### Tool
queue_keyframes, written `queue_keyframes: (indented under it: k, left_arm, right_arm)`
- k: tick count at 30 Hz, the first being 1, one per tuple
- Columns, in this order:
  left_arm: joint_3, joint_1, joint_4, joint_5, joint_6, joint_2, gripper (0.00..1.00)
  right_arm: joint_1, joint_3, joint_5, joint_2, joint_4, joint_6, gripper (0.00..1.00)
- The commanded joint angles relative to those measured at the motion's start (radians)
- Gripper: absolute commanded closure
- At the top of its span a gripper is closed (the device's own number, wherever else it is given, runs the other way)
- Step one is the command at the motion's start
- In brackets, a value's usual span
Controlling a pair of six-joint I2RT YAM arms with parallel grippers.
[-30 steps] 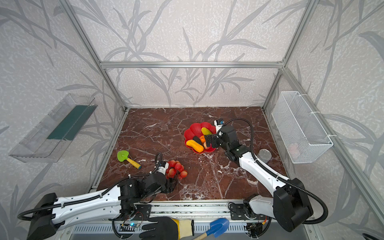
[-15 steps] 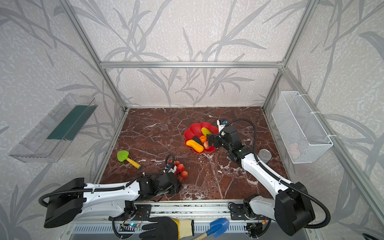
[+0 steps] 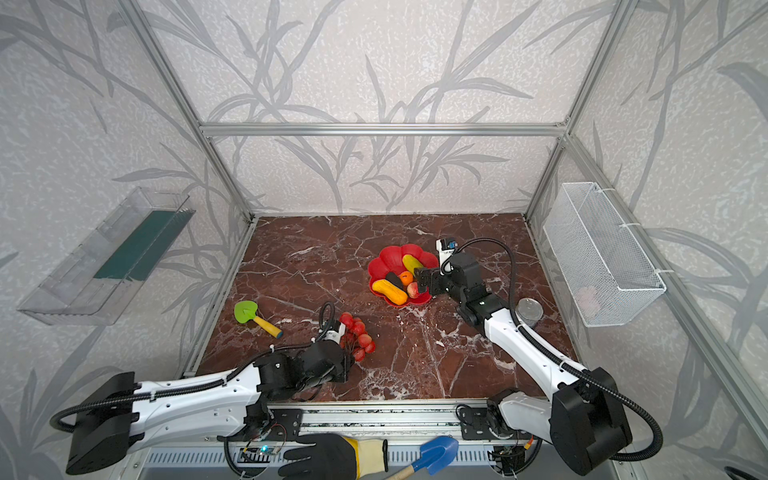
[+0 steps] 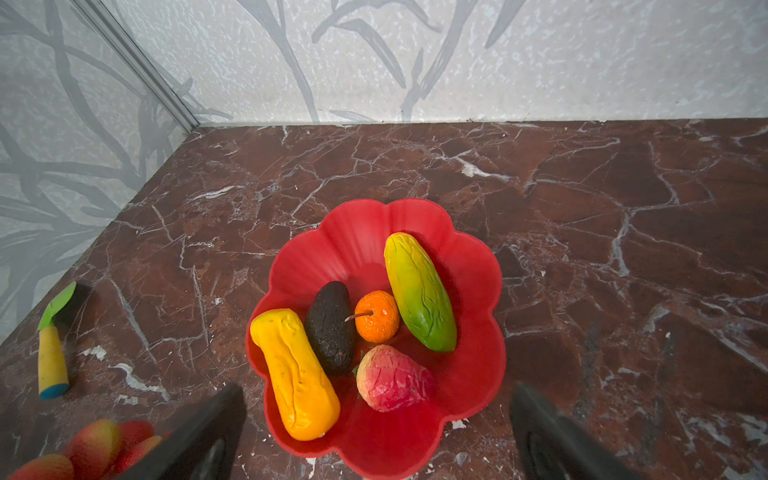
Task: Place and organize the fake fruits in the fruit bowl
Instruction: 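Lift the strawberry bunch and set it on top of the bowl with the left gripper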
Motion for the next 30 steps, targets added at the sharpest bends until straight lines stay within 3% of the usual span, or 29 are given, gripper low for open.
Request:
queue_keyframes:
  k: [1,6,10,17,20,30]
  left_arm:
    - [0.069,0.032,-0.099,-0.054,0.060,-0.090,1.00]
    - [0.177,0.108,-0.163,-0.024,0.203,-0.162,1.00]
    - [0.288,0.207,-0.118,0.066,0.331,-0.089,1.00]
    - [0.542,0.324,0.069,0.226,0.534,0.280,1.00]
    - [0.660,0.342,0.115,0.234,0.606,0.457,1.00]
    - [0.903,0.411,0.252,0.328,0.605,0.906,1.00]
  right_arm:
    - [-0.006,-0.011,-0.010,-0.006,0.024,0.009,0.01]
    - [-0.011,-0.031,-0.026,-0.026,0.035,0.006,0.01]
    - [-0.018,-0.056,-0.019,-0.059,0.033,0.014,0.01]
    - [-0.045,-0.069,-0.003,-0.135,-0.041,0.002,0.01]
    - [-0.060,-0.080,-0.001,-0.186,-0.078,0.007,0.01]
    - [-0.084,-0.123,-0.021,-0.265,-0.148,0.000,0.01]
